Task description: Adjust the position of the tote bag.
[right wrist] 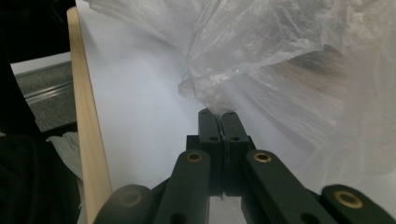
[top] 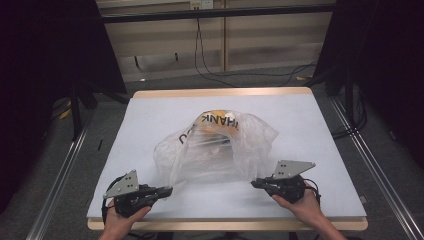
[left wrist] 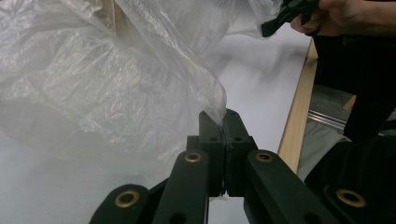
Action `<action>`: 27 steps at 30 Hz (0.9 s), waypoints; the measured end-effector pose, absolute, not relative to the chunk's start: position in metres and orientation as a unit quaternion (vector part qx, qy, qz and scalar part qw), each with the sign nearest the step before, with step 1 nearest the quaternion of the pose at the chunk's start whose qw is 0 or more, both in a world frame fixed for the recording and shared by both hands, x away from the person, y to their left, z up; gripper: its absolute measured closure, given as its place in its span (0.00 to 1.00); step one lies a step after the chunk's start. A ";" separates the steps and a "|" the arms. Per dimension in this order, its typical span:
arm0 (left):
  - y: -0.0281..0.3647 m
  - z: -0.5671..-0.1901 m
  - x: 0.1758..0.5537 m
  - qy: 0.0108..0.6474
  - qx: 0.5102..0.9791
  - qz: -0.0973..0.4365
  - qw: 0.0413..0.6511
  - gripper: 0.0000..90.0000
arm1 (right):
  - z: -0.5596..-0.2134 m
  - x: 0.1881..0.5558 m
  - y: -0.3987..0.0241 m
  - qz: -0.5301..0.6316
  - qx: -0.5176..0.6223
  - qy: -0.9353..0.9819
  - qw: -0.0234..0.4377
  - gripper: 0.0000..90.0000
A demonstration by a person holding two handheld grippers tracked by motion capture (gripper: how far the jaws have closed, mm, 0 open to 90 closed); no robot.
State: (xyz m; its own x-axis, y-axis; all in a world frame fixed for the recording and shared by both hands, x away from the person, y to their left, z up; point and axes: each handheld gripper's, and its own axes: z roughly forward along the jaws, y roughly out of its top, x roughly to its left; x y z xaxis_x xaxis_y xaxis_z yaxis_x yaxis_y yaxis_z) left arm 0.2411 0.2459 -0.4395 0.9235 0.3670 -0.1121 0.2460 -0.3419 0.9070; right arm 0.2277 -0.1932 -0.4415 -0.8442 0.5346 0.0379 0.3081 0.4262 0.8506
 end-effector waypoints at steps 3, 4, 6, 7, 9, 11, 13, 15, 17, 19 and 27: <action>0.245 -0.435 0.243 0.188 0.814 0.060 0.546 0.99 | -0.436 0.229 -0.197 0.483 0.252 0.830 0.122 1.00; 0.245 -0.434 0.243 0.189 0.813 0.062 0.548 0.99 | -0.435 0.229 -0.198 0.488 0.255 0.826 0.122 1.00; 0.244 -0.431 0.244 0.188 0.809 0.061 0.554 0.99 | -0.432 0.229 -0.199 0.493 0.254 0.823 0.123 1.00; 0.244 -0.430 0.244 0.189 0.809 0.063 0.553 0.99 | -0.430 0.229 -0.198 0.497 0.252 0.821 0.123 1.00; 0.242 -0.428 0.244 0.190 0.805 0.060 0.558 0.99 | -0.425 0.229 -0.198 0.505 0.247 0.817 0.125 1.00; 0.242 -0.426 0.246 0.185 0.808 0.064 0.556 0.99 | -0.420 0.228 -0.198 0.512 0.244 0.813 0.128 1.00; 0.240 -0.424 0.248 0.186 0.807 0.065 0.556 0.99 | -0.415 0.228 -0.198 0.517 0.239 0.811 0.133 1.00; 0.238 -0.421 0.250 0.187 0.805 0.068 0.559 0.99 | -0.410 0.228 -0.199 0.523 0.235 0.808 0.137 1.00; 0.237 -0.418 0.251 0.185 0.805 0.072 0.559 0.99 | -0.406 0.229 -0.199 0.527 0.232 0.805 0.142 1.00; 0.236 -0.413 0.254 0.182 0.804 0.075 0.562 0.99 | -0.401 0.231 -0.200 0.531 0.231 0.802 0.145 1.00; 0.229 -0.400 0.261 0.171 0.796 0.086 0.575 0.99 | -0.388 0.238 -0.201 0.544 0.228 0.791 0.162 1.00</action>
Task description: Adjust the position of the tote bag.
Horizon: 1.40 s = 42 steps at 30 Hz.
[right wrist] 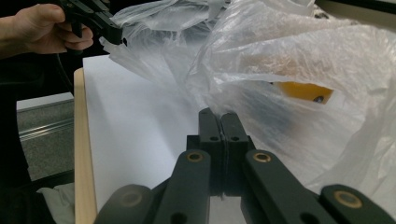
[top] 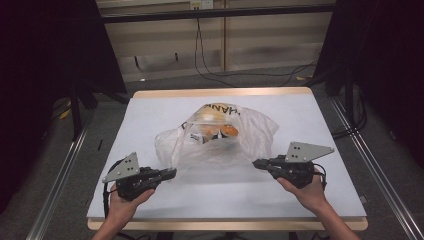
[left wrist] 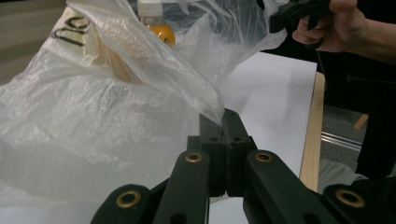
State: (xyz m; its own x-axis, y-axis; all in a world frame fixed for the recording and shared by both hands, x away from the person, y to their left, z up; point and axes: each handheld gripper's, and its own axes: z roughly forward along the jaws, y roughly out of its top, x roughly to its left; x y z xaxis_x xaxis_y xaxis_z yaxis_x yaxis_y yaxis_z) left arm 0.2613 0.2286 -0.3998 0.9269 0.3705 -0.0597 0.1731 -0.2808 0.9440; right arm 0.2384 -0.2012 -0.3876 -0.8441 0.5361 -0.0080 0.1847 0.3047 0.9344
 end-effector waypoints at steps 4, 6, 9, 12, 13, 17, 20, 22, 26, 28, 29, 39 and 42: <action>0.227 -0.392 0.262 0.167 0.793 0.091 0.579 1.00 | -0.378 0.240 -0.202 0.553 0.226 0.785 0.167 1.00; 0.226 -0.389 0.264 0.166 0.788 0.092 0.585 1.00 | -0.373 0.242 -0.202 0.561 0.225 0.779 0.169 1.00; 0.225 -0.383 0.267 0.162 0.786 0.092 0.589 1.00 | -0.366 0.245 -0.201 0.565 0.221 0.776 0.174 1.00; 0.224 -0.377 0.268 0.160 0.779 0.096 0.599 1.00 | -0.362 0.248 -0.200 0.571 0.218 0.772 0.178 1.00; 0.224 -0.374 0.269 0.156 0.776 0.095 0.603 1.00 | -0.360 0.249 -0.199 0.571 0.218 0.771 0.179 1.00; 0.225 -0.367 0.274 0.154 0.771 0.101 0.610 1.00 | -0.353 0.252 -0.199 0.579 0.214 0.764 0.186 1.00; 0.224 -0.364 0.278 0.155 0.767 0.100 0.615 1.00 | -0.349 0.255 -0.200 0.587 0.210 0.759 0.188 1.00; 0.224 -0.361 0.280 0.157 0.767 0.105 0.613 1.00 | -0.346 0.258 -0.201 0.591 0.209 0.756 0.186 1.00; 0.224 -0.354 0.284 0.161 0.759 0.099 0.623 1.00 | -0.339 0.263 -0.202 0.599 0.209 0.748 0.192 1.00; 0.223 -0.349 0.284 0.159 0.759 0.106 0.622 1.00 | -0.336 0.265 -0.202 0.604 0.210 0.744 0.192 1.00; 0.223 -0.348 0.285 0.157 0.759 0.107 0.623 1.00 | -0.334 0.266 -0.201 0.604 0.209 0.744 0.194 1.00; 0.220 -0.329 0.297 0.152 0.751 0.129 0.630 1.00 | -0.318 0.276 -0.199 0.617 0.206 0.732 0.203 1.00; 0.219 -0.323 0.301 0.152 0.746 0.134 0.635 1.00 | -0.311 0.279 -0.197 0.620 0.204 0.729 0.208 1.00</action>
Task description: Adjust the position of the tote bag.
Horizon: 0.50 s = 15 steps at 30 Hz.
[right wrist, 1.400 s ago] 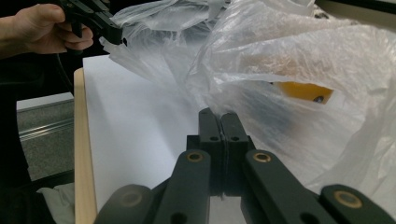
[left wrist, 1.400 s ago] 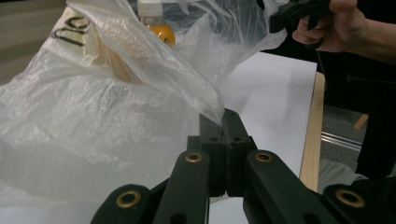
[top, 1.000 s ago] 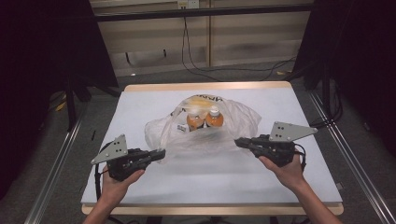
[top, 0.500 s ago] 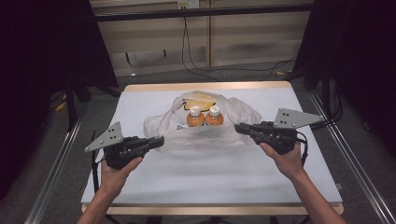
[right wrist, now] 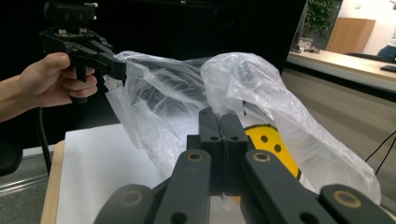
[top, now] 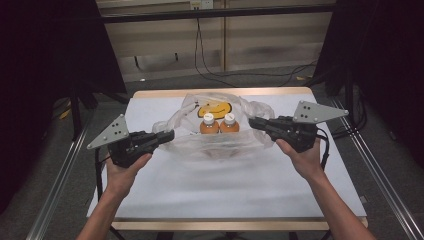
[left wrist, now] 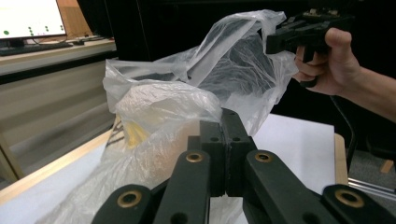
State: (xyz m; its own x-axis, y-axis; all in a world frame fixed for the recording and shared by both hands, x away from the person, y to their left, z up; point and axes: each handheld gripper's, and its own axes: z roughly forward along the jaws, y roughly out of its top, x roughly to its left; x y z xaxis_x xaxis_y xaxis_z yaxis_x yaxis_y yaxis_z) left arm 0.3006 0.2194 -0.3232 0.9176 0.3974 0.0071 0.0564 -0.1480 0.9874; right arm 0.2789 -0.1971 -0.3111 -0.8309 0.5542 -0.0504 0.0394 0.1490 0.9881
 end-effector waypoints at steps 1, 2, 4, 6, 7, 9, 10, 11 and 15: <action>0.219 -0.321 0.302 0.150 0.747 0.136 0.633 1.00 | -0.309 0.280 -0.197 0.621 0.201 0.728 0.210 1.00; 0.219 -0.319 0.303 0.150 0.745 0.136 0.636 1.00 | -0.307 0.281 -0.196 0.623 0.201 0.726 0.210 1.00; 0.218 -0.314 0.306 0.145 0.746 0.141 0.635 1.00 | -0.302 0.283 -0.196 0.625 0.200 0.724 0.212 1.00; 0.217 -0.310 0.308 0.145 0.742 0.140 0.639 1.00 | -0.298 0.285 -0.195 0.629 0.199 0.721 0.213 1.00; 0.216 -0.308 0.309 0.144 0.743 0.142 0.639 1.00 | -0.296 0.287 -0.195 0.630 0.197 0.720 0.214 1.00; 0.216 -0.303 0.312 0.144 0.738 0.145 0.643 1.00 | -0.291 0.289 -0.194 0.633 0.197 0.717 0.217 1.00; 0.216 -0.301 0.313 0.142 0.737 0.145 0.645 1.00 | -0.288 0.290 -0.194 0.635 0.198 0.714 0.217 1.00; 0.216 -0.299 0.314 0.144 0.734 0.147 0.647 1.00 | -0.287 0.291 -0.194 0.638 0.197 0.712 0.218 1.00; 0.215 -0.291 0.319 0.143 0.730 0.157 0.650 1.00 | -0.276 0.294 -0.194 0.643 0.194 0.706 0.226 1.00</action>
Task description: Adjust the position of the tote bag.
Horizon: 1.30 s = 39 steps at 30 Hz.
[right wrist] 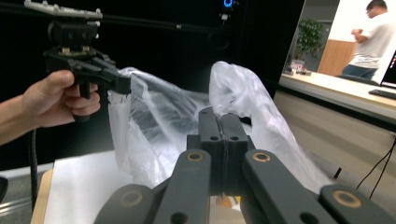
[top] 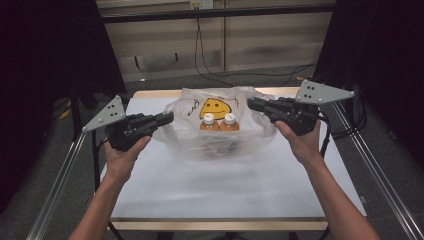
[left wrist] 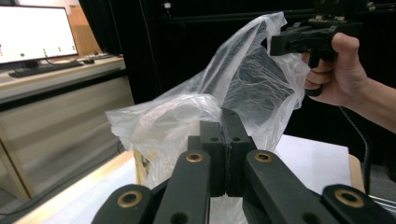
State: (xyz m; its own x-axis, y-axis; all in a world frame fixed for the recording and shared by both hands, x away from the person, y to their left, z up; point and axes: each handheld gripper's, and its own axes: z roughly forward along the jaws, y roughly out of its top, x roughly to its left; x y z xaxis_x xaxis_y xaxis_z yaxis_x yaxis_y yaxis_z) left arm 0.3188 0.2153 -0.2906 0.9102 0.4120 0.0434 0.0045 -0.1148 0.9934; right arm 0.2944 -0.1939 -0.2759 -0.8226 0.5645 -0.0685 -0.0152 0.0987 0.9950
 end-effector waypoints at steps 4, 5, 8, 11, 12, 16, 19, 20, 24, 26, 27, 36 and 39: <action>0.218 -0.283 0.324 0.146 0.724 0.164 0.654 1.00 | -0.264 0.299 -0.196 0.645 0.196 0.701 0.233 1.00; 0.219 -0.282 0.325 0.148 0.721 0.164 0.657 1.00 | -0.261 0.301 -0.196 0.646 0.196 0.699 0.235 1.00; 0.220 -0.276 0.330 0.146 0.722 0.172 0.654 1.00 | -0.253 0.306 -0.198 0.652 0.197 0.693 0.236 1.00; 0.220 -0.270 0.334 0.149 0.720 0.178 0.654 1.00 | -0.245 0.310 -0.198 0.654 0.198 0.690 0.240 1.00; 0.220 -0.268 0.335 0.151 0.718 0.180 0.655 1.00 | -0.243 0.311 -0.198 0.656 0.197 0.687 0.242 1.00; 0.219 -0.264 0.344 0.155 0.714 0.179 0.658 1.00 | -0.235 0.314 -0.197 0.658 0.199 0.684 0.246 1.00; 0.218 -0.262 0.351 0.161 0.713 0.183 0.657 1.00 | -0.231 0.317 -0.197 0.658 0.200 0.681 0.252 1.00; 0.218 -0.261 0.352 0.166 0.710 0.181 0.660 1.00 | -0.229 0.319 -0.197 0.657 0.201 0.681 0.253 1.00; 0.220 -0.259 0.359 0.177 0.707 0.183 0.660 1.00 | -0.225 0.326 -0.202 0.657 0.212 0.675 0.260 1.00; 0.222 -0.257 0.363 0.176 0.710 0.191 0.655 1.00 | -0.223 0.329 -0.204 0.659 0.217 0.670 0.262 1.00; 0.224 -0.256 0.364 0.177 0.710 0.191 0.655 1.00 | -0.222 0.330 -0.206 0.658 0.218 0.670 0.264 1.00; 0.235 -0.245 0.380 0.205 0.698 0.207 0.654 1.00 | -0.213 0.341 -0.218 0.653 0.239 0.663 0.277 1.00; 0.238 -0.243 0.383 0.207 0.702 0.214 0.647 1.00 | -0.212 0.344 -0.222 0.651 0.246 0.661 0.281 1.00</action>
